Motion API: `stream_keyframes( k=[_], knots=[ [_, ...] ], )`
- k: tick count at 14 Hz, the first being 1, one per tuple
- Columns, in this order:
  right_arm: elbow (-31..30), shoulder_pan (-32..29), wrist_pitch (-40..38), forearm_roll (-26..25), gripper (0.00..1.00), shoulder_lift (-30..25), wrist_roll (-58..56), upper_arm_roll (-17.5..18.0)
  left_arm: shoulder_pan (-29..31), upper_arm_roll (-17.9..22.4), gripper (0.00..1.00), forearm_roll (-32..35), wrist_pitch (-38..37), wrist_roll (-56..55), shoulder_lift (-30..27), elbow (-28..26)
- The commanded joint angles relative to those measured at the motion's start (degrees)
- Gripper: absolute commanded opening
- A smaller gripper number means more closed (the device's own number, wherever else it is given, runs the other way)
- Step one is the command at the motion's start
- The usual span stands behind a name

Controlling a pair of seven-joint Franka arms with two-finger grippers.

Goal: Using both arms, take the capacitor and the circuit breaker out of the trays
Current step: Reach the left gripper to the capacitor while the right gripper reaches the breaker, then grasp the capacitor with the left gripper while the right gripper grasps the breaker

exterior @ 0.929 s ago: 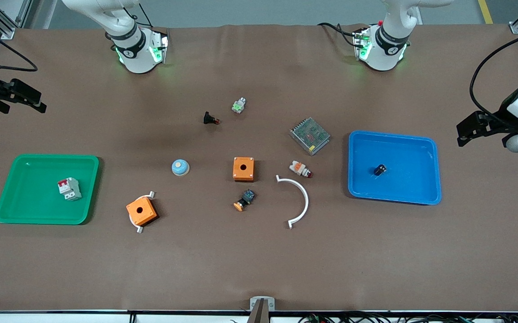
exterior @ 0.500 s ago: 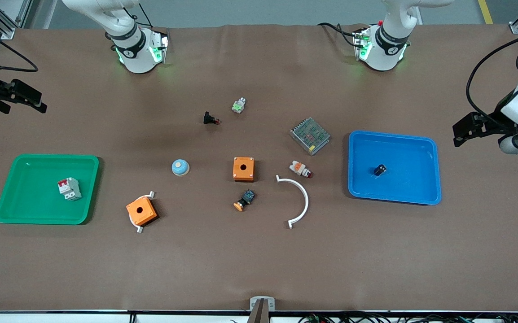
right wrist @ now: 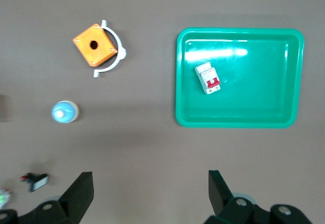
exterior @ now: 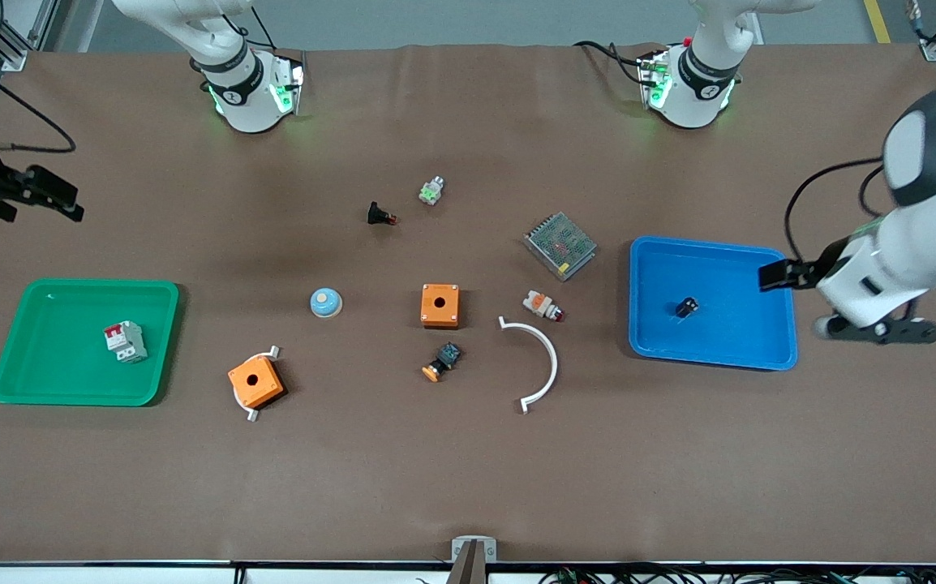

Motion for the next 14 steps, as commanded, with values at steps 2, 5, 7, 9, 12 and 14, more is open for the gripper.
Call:
stream_keyframes(
  k=[2,5,7,9,12,14],
  knots=[
    [-5.4,-4.9,10.5,-1.1,1.00,6.1,-7.4,0.5,-0.6,-1.4,1.00,-0.7,13.0,0.9,1.8,-10.4],
    [-5.4,-8.7,17.4,-1.0,0.98,14.0,-14.9,0.6,-0.6,-2.0,1.00,0.1,23.6,0.9,3.6,-18.8],
    [-5.4,-10.5,21.6,-0.9,0.95,19.0,-19.2,0.6,-1.0,-2.0,1.00,0.1,27.6,0.9,5.5,-21.2],
    [-5.3,-10.9,24.5,-0.3,0.95,23.6,-23.3,0.7,-1.3,-2.0,1.00,0.1,28.9,0.9,7.8,-21.8],
    [-5.2,-10.5,28.3,-0.3,0.94,28.0,-24.2,0.8,-1.8,-2.0,1.00,0.5,31.6,0.9,9.6,-23.6],
    [-4.7,-10.4,31.3,-0.3,0.89,30.9,-26.8,0.8,-1.7,-2.0,1.00,2.2,35.4,0.9,9.7,-26.9]
  ],
)
